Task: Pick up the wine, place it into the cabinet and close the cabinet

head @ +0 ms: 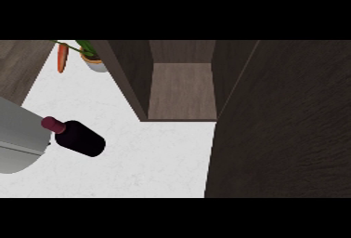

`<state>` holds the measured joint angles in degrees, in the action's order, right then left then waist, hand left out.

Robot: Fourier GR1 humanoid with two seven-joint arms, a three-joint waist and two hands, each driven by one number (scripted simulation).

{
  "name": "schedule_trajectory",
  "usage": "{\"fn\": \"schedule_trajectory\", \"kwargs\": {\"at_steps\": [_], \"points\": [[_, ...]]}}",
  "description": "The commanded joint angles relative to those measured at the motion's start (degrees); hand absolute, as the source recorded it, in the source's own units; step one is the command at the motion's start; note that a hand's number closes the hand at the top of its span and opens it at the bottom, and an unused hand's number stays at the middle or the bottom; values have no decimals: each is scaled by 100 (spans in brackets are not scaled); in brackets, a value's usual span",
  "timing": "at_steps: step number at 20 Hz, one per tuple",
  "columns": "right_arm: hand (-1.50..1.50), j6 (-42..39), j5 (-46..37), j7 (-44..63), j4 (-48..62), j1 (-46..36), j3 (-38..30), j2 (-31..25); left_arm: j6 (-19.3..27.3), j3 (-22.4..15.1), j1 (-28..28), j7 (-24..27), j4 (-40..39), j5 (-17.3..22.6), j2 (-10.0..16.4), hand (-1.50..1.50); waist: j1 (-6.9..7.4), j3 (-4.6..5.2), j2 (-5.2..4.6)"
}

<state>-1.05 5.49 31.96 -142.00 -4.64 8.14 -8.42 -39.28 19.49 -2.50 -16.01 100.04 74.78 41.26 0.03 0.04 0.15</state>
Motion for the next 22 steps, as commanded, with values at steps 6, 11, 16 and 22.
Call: {"fn": "schedule_trajectory", "kwargs": {"at_steps": [6, 11, 16, 22], "points": [[-150, 542, 134, 1580, -739, -1081, -326, -123, 317, 314, -60, -620, 367, 511, 164, -150, 7, -1, 2], [-150, 556, 359, 1917, -564, -1609, -626, -265, 300, 428, 30, -785, 225, 512, 131, -150, 7, -2, -1], [-150, 463, 630, 1863, -651, -1566, -875, -290, 287, 120, 365, -702, -97, -218, -238, -150, -31, -5, -8], [-150, 782, 307, 2648, -915, -2042, -722, -325, 631, 47, 425, -401, -95, -1122, -767, -150, -36, -2, 5]]}}
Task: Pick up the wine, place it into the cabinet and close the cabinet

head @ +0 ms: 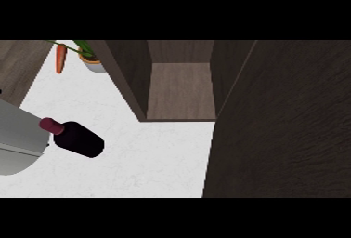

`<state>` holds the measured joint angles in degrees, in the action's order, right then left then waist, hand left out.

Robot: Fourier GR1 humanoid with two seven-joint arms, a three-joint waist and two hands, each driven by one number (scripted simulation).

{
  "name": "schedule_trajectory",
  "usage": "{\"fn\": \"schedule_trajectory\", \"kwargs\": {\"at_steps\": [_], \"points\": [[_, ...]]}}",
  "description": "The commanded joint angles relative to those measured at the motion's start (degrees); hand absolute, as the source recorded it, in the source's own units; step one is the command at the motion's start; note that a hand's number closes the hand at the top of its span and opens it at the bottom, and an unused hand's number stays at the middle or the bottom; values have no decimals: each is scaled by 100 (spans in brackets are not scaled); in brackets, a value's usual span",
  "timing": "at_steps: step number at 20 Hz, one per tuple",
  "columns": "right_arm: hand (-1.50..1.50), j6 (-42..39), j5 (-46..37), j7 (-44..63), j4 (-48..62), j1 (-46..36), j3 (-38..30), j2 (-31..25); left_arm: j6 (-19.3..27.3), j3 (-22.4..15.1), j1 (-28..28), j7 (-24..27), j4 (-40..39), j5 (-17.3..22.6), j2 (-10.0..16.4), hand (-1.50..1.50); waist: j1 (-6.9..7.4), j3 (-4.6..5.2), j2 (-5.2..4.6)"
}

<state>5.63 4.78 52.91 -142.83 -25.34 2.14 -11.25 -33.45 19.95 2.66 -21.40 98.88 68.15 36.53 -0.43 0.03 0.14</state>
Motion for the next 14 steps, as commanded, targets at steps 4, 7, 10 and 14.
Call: {"fn": "schedule_trajectory", "kwargs": {"at_steps": [4, 7, 10, 14], "points": [[-150, 41, 460, 534, -374, -415, -208, -153, 25, -160, 211, 318, -199, -1029, -550, -150, 18, 1, -4], [-150, 153, 375, 765, -590, -474, -210, -149, -102, -254, 477, 442, -680, -1450, -659, -150, -24, 2, -5], [-150, 421, -239, 873, -312, -916, 335, 12, -162, -290, 596, 377, -915, -1539, -659, -150, 1, 6, -3], [-150, 218, 337, 1076, -776, -648, -117, -176, -594, -231, 841, 606, -1576, -1904, -663, -150, -47, 2, -3]]}}
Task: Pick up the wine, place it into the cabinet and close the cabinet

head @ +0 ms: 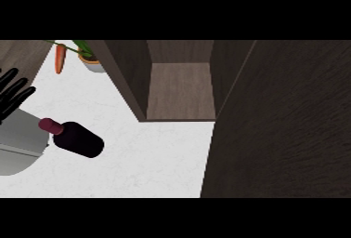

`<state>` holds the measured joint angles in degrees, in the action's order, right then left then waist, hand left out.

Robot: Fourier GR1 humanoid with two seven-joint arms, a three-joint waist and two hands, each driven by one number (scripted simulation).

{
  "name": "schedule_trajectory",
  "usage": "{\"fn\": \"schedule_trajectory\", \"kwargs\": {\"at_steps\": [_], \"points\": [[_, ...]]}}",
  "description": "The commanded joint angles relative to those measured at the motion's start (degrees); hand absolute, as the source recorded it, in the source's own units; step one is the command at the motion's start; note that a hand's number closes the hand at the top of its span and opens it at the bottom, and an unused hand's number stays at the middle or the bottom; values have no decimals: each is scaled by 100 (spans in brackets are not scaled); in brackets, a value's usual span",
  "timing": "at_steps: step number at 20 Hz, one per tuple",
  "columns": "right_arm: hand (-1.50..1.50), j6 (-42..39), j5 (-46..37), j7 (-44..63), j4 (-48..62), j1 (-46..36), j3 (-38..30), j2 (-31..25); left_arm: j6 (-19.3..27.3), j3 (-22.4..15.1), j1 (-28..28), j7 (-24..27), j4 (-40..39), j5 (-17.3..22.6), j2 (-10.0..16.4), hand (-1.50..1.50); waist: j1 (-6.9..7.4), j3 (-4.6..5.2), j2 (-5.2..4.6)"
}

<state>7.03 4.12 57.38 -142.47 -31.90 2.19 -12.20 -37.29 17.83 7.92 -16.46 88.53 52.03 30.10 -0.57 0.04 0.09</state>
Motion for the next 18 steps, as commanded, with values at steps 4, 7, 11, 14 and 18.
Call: {"fn": "schedule_trajectory", "kwargs": {"at_steps": [4, 7, 11, 14, 18], "points": [[-150, 407, 69, 816, -485, -623, -10, 5, -697, 69, 66, 688, -986, -985, -255, -150, -5, 9, 5], [-150, -70, 846, 452, -649, 18, -545, -156, -485, -63, 209, 943, -1140, -1604, -577, -150, -33, -3, -7], [-150, 11, 478, 455, -753, 160, -278, -107, -1087, 133, -76, 1828, -1702, -2308, -714, -150, -16, 2, -6], [-150, -34, 730, 426, -695, 52, -430, -127, -1335, 155, 127, 1948, -2232, -2370, -544, -150, -14, -1, -6], [-150, 257, 108, 540, -625, -151, -24, -6, -1376, 110, 154, 2713, -2654, -3164, -727, -150, 1, 3, -5]]}}
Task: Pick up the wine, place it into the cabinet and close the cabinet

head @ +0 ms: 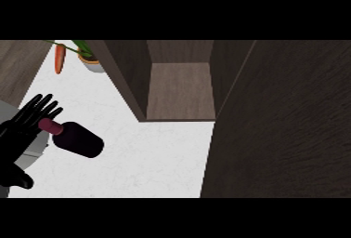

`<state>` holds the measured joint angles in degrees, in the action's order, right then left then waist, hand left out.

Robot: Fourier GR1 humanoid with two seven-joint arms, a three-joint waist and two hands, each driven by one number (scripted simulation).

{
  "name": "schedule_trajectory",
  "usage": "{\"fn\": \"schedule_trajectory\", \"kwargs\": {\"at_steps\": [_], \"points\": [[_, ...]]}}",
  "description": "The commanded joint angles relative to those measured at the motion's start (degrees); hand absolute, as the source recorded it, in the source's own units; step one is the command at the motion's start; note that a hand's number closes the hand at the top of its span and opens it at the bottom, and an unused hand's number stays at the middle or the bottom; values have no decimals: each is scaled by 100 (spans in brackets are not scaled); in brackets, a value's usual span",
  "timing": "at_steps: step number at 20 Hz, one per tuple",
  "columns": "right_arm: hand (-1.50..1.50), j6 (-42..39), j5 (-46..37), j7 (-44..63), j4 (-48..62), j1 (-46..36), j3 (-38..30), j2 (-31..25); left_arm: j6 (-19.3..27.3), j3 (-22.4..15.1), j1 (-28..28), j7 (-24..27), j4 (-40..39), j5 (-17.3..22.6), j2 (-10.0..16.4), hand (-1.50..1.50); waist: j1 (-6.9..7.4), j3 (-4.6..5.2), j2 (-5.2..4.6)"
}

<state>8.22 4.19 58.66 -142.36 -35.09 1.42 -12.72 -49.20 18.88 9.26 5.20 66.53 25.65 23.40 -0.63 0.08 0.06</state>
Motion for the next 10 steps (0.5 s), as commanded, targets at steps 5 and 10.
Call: {"fn": "schedule_trajectory", "kwargs": {"at_steps": [5, 10], "points": [[-150, 90, 216, 446, -883, 403, 139, 54, -70, -113, 190, 1184, -1006, -1228, -96, -150, -16, -1, -2], [-150, 135, 205, 494, -866, 177, 97, -46, -327, -149, 136, 1967, -1809, -1582, 11, -150, -38, 5, -3]]}}
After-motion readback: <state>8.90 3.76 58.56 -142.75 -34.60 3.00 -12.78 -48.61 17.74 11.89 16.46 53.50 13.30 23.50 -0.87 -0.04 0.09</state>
